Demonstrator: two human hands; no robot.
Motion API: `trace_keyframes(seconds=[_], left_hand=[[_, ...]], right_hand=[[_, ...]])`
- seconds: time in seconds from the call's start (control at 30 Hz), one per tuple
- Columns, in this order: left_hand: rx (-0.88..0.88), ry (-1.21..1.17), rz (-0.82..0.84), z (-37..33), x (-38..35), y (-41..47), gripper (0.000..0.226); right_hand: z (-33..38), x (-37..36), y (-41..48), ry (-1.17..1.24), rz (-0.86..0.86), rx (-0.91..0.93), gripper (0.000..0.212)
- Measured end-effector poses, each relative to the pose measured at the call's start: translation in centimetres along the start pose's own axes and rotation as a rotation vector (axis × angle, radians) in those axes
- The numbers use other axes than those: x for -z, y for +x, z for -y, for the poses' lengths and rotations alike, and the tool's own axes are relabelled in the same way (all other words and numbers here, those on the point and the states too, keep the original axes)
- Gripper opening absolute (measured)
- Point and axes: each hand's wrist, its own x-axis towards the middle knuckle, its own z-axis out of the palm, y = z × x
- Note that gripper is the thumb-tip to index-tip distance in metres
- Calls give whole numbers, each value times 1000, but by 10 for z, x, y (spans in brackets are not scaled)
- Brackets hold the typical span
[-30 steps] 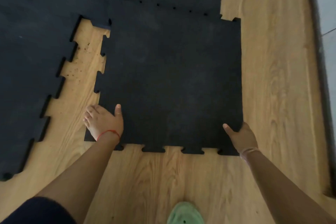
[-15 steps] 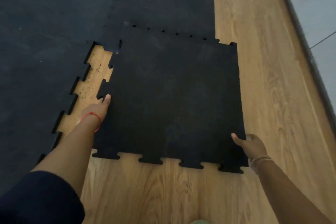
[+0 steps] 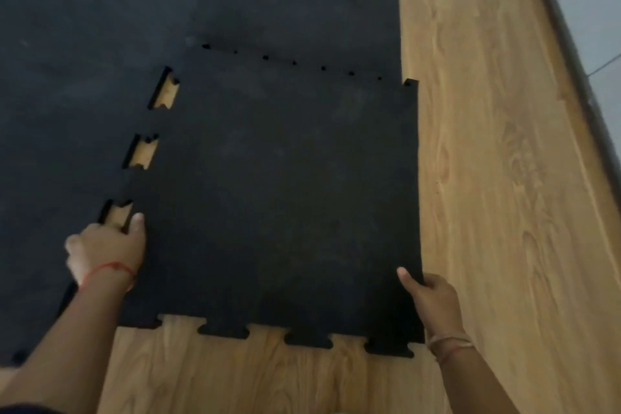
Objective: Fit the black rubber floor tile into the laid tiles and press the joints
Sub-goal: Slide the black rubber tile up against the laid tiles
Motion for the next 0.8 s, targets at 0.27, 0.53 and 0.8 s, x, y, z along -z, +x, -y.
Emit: trace_keyframes(seconds=[0.27, 0.53, 0.8], left_hand=[[-2, -255, 46, -4, 24, -2, 60], [-38, -297, -287, 54, 49, -30, 37], [-71, -323, -189, -12, 46, 25, 54]], right_hand=[[64, -1, 45, -375, -50, -8, 59], [65, -42, 16, -522, 14, -165, 67], [63, -40, 19, -432, 59, -133, 56]])
